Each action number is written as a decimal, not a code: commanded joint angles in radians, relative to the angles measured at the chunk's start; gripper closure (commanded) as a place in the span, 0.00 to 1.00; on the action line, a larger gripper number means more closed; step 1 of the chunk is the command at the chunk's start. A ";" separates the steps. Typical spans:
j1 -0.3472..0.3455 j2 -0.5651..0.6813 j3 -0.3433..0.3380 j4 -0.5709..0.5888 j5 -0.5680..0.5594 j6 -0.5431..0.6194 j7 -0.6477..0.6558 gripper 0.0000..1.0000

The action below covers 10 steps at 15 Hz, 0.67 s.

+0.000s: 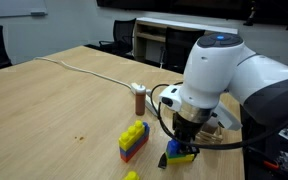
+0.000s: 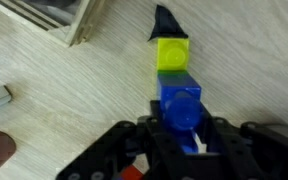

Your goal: Stick the blue Lego's on the solo yellow Lego

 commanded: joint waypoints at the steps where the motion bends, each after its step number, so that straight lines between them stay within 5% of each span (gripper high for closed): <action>1: 0.009 0.049 -0.031 0.002 -0.044 0.015 0.029 0.90; 2: 0.011 0.050 -0.033 0.001 -0.048 0.016 0.033 0.90; 3: 0.012 0.051 -0.035 0.001 -0.051 0.017 0.038 0.79; 5: 0.016 0.052 -0.042 0.000 -0.059 0.016 0.054 0.39; 10: 0.046 0.053 -0.100 0.001 -0.139 0.014 0.121 0.03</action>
